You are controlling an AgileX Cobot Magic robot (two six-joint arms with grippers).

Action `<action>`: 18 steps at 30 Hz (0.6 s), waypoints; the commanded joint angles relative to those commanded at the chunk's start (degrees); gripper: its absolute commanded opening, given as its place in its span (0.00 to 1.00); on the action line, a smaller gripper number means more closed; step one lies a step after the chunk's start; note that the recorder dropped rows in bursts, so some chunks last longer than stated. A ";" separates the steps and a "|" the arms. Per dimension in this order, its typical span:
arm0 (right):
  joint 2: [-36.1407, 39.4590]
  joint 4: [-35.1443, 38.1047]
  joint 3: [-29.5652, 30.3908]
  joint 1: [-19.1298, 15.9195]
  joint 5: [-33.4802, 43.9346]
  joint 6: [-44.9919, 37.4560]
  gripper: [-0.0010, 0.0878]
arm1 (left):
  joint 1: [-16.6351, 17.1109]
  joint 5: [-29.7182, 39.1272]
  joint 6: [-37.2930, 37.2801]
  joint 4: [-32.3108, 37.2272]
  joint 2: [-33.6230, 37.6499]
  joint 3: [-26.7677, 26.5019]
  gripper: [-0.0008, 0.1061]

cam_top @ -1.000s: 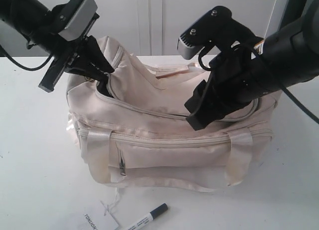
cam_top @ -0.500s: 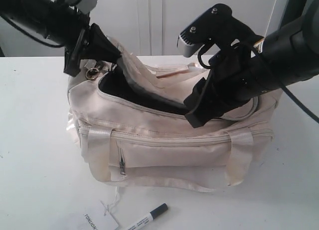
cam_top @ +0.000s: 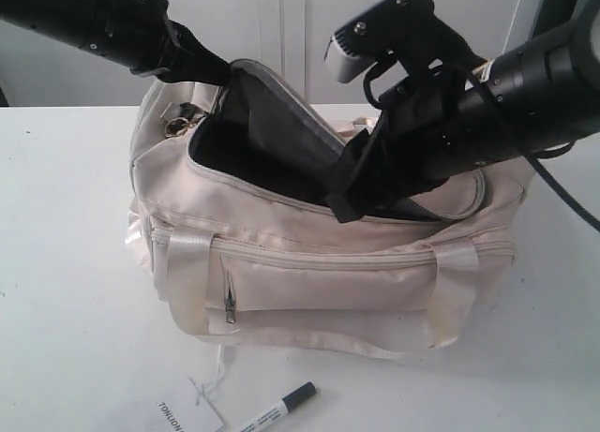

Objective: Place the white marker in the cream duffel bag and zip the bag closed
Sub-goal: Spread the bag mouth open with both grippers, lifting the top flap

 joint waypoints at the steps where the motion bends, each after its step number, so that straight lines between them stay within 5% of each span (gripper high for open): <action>1: 0.28 2.26 0.00 0.00 0.00 -2.69 0.44 | 0.00 0.00 -1.07 0.00 0.00 0.00 0.01; 7: 3.41 12.04 0.00 0.00 0.76 -17.64 0.53 | 0.00 0.00 -6.10 0.00 0.00 0.00 0.01; 13: 6.28 17.87 0.00 1.27 0.25 -27.28 0.54 | 0.00 0.00 -7.65 0.00 0.00 0.00 0.01; 18: 9.52 30.20 0.00 1.80 -4.16 -37.12 0.54 | 0.00 0.17 -7.62 0.00 0.00 0.00 0.01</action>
